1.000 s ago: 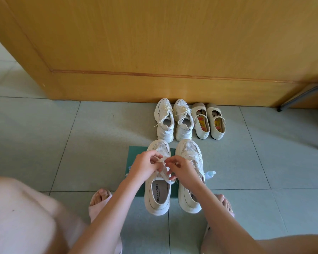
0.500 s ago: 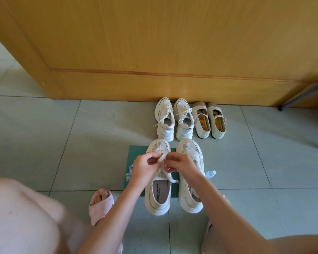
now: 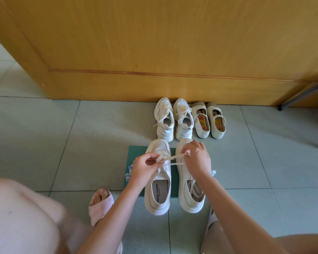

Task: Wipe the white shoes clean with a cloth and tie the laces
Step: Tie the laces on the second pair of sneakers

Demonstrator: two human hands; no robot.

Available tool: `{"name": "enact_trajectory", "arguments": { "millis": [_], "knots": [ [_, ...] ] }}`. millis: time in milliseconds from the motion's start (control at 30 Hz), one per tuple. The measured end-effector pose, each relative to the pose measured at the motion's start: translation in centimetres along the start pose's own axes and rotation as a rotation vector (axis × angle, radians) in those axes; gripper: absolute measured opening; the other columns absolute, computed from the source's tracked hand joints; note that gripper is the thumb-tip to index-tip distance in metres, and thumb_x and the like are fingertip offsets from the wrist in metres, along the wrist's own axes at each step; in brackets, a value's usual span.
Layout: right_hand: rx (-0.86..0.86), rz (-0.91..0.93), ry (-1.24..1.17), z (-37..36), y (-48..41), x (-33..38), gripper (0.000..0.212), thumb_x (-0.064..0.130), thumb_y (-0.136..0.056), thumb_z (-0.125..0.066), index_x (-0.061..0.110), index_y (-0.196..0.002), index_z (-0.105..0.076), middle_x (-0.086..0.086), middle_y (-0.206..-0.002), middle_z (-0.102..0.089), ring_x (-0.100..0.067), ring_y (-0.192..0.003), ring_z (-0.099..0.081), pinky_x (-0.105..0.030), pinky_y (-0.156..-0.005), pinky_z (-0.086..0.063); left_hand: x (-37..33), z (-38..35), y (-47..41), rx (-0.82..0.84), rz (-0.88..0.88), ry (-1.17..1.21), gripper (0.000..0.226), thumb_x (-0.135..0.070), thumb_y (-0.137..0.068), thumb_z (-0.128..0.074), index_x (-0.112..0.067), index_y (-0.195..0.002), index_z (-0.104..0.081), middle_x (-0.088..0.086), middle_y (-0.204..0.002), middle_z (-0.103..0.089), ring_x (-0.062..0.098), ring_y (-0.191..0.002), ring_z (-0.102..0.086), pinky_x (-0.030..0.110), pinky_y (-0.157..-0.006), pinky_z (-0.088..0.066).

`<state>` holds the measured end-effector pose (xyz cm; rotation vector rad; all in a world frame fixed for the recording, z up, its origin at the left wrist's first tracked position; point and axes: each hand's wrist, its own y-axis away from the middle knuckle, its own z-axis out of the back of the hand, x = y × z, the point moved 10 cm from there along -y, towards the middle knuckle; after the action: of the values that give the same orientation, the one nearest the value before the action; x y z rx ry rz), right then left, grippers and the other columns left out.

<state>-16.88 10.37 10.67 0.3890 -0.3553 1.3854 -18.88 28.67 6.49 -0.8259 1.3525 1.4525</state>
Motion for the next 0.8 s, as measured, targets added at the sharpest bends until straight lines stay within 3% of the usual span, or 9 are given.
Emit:
{"name": "enact_trajectory", "arguments": {
  "millis": [133,233,300,333,433,567,633,700,800],
  "knots": [
    [0.053,-0.081,-0.095,0.3,0.4,-1.0,0.031,-0.005,-0.085,-0.050,0.017,-0.091,-0.071,0.005,-0.096,-0.059,-0.016,-0.105,-0.043,-0.029,-0.099,-0.029,0.2,-0.3,0.1,0.026,0.027,0.048,0.016,-0.014,-0.077,-0.075,-0.013,-0.092,-0.072,0.000,-0.088,-0.073,0.010,-0.084,-0.067,0.011,-0.068,-0.050],
    [0.209,0.093,-0.174,-1.5,1.0,1.4,0.025,0.004,-0.082,-0.057,0.022,-0.094,-0.070,0.017,-0.086,-0.061,-0.012,-0.099,-0.047,-0.032,-0.105,-0.028,0.3,-0.5,0.2,0.030,0.050,0.115,0.019,-0.015,-0.075,-0.076,-0.013,-0.094,-0.072,0.000,-0.089,-0.073,0.009,-0.083,-0.069,0.011,-0.066,-0.050],
    [0.346,0.109,-0.266,-3.3,1.9,2.4,0.019,0.015,-0.082,-0.063,0.024,-0.099,-0.066,0.020,-0.083,-0.062,-0.011,-0.090,-0.055,-0.029,-0.099,-0.039,0.1,-0.5,0.2,0.028,0.047,0.124,0.022,-0.018,-0.075,-0.076,-0.014,-0.096,-0.072,-0.001,-0.090,-0.073,0.008,-0.084,-0.069,0.015,-0.070,-0.051],
    [0.414,0.074,-0.334,-4.0,2.2,2.6,0.019,0.022,-0.084,-0.065,0.023,-0.102,-0.065,0.015,-0.084,-0.064,-0.010,-0.084,-0.059,-0.026,-0.088,-0.047,0.1,-0.5,0.2,0.028,0.038,0.115,0.022,-0.020,-0.076,-0.076,-0.016,-0.096,-0.072,-0.003,-0.091,-0.073,0.008,-0.085,-0.068,0.017,-0.073,-0.052],
    [0.495,0.071,-0.373,-5.0,2.5,3.2,0.025,0.031,-0.086,-0.065,0.023,-0.110,-0.065,0.007,-0.087,-0.064,-0.007,-0.074,-0.058,-0.016,-0.066,-0.046,-0.2,-0.4,0.3,0.021,0.009,0.107,0.012,-0.024,-0.081,-0.070,-0.021,-0.092,-0.072,-0.001,-0.089,-0.073,0.013,-0.086,-0.069,0.024,-0.077,-0.055],
    [0.457,0.068,-0.369,-4.0,2.4,2.6,0.009,0.025,-0.089,-0.063,0.020,-0.083,-0.069,0.009,-0.068,-0.056,0.001,-0.054,-0.047,-0.010,-0.054,-0.037,0.4,-0.1,0.4,0.014,0.035,0.205,0.019,-0.021,-0.086,-0.063,-0.006,-0.096,-0.070,0.009,-0.091,-0.073,0.022,-0.086,-0.071,0.031,-0.078,-0.058],
    [0.460,0.039,-0.418,-3.7,2.6,2.0,0.019,0.025,-0.092,-0.059,0.025,-0.074,-0.066,0.007,-0.055,-0.055,0.000,-0.041,-0.042,-0.008,-0.049,-0.035,0.9,0.5,0.5,-0.039,0.045,0.179,0.019,-0.022,-0.088,-0.062,-0.006,-0.094,-0.070,0.009,-0.090,-0.074,0.021,-0.084,-0.071,0.034,-0.077,-0.058],
    [0.478,-0.015,-0.424,-3.9,2.8,0.9,0.020,0.026,-0.094,-0.054,0.022,-0.081,-0.069,0.005,-0.050,-0.055,0.000,-0.038,-0.043,-0.008,-0.053,-0.037,1.9,1.3,0.8,-0.108,0.100,0.176,0.016,-0.021,-0.091,-0.058,-0.010,-0.087,-0.070,0.008,-0.084,-0.074,0.019,-0.076,-0.072,0.034,-0.067,-0.057],
    [0.478,-0.143,-0.208,-4.4,3.0,-2.0,0.028,0.033,-0.095,-0.049,0.025,-0.075,-0.067,0.005,-0.055,-0.060,-0.002,-0.046,-0.049,-0.024,-0.057,-0.045,4.2,3.0,1.7,-0.232,0.247,0.184,0.021,-0.015,-0.094,-0.054,-0.011,-0.078,-0.067,0.000,-0.063,-0.071,0.009,-0.054,-0.068,0.021,-0.043,-0.047]
  ]
}}
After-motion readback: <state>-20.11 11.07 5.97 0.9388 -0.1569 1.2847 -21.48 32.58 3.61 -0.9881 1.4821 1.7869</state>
